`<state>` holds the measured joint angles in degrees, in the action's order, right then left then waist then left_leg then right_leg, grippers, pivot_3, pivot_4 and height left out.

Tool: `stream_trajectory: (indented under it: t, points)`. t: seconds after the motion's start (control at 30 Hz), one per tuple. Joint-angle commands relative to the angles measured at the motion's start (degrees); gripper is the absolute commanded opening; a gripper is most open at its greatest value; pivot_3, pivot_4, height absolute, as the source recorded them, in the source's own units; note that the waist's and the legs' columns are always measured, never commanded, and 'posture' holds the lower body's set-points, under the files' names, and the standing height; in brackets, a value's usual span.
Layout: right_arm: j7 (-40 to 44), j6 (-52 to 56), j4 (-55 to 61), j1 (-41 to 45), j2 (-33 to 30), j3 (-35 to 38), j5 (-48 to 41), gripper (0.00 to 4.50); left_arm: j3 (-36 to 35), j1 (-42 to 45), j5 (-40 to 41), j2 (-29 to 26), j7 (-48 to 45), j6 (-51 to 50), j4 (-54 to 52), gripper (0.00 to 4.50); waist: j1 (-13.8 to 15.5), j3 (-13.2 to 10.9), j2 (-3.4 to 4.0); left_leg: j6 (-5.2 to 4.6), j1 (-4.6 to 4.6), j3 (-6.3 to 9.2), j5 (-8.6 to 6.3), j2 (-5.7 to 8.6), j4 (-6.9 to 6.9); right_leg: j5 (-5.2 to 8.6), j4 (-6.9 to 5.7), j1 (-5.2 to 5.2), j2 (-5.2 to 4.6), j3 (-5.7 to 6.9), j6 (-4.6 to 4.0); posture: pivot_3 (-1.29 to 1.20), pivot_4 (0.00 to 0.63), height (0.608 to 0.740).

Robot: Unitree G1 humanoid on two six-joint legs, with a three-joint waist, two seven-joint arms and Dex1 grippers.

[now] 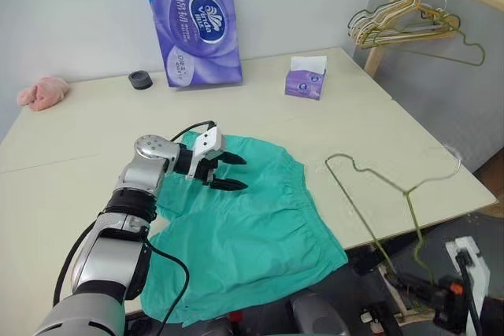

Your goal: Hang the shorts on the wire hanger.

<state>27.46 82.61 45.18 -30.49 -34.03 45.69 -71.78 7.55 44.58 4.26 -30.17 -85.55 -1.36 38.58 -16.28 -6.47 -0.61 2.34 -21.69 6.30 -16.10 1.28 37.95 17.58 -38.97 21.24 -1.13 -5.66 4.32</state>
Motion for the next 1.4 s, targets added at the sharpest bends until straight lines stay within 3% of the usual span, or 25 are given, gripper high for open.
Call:
stream_trajectory:
  t: [0.03,0.3,0.57,1.2,1.4]
  points:
    - [-0.61,-1.62,0.37,-1.96,-2.64,-1.72,-4.18,0.00,-0.10,-0.14,1.01,-0.62,0.38,-0.82,-2.13,3.65,0.09,-0.01,0.01,-0.03,-0.07,0.02,-0.02,-0.01,0.00,-0.02,-0.01,0.06,0.01,0.05,-0.09,-0.39,0.131,0.740]
    - [-3.56,-3.80,-3.85,-2.59,-7.56,-9.36,-7.51,0.00,0.20,-0.54,1.21,-0.14,0.68,-1.01,-3.19,3.65,0.49,-0.21,-0.16,-0.07,-0.10,-0.05,-0.04,0.03,0.12,-0.02,0.05,0.06,-0.05,-0.12,0.02,-0.37,0.134,0.740]
    - [-2.14,-6.60,-7.23,-7.09,-11.16,-7.37,-7.34,0.00,0.46,-2.32,1.58,-0.03,1.47,-1.21,-5.45,3.65,0.68,-0.50,-0.24,-0.07,-0.11,-0.10,-0.04,0.01,0.07,-0.01,0.06,0.07,-0.01,-0.08,0.04,-0.36,0.134,0.740]
    - [4.69,-11.87,-2.73,-17.76,-15.67,-2.39,-11.61,0.00,0.48,-2.35,1.35,0.01,2.27,-0.16,-4.38,3.65,1.05,-1.12,-0.57,-0.07,-0.15,-0.14,-0.04,-0.01,0.06,0.00,0.16,0.09,-0.02,-0.11,0.05,-0.36,0.133,0.740]
    - [6.06,-12.95,-1.52,-18.46,-16.38,-3.93,-11.78,0.00,0.44,-2.29,1.34,0.04,2.64,0.42,-3.88,3.65,1.18,-1.14,-0.58,-0.06,-0.16,-0.15,-0.04,-0.01,0.05,0.00,0.18,0.09,-0.02,-0.11,0.05,-0.36,0.130,0.740]
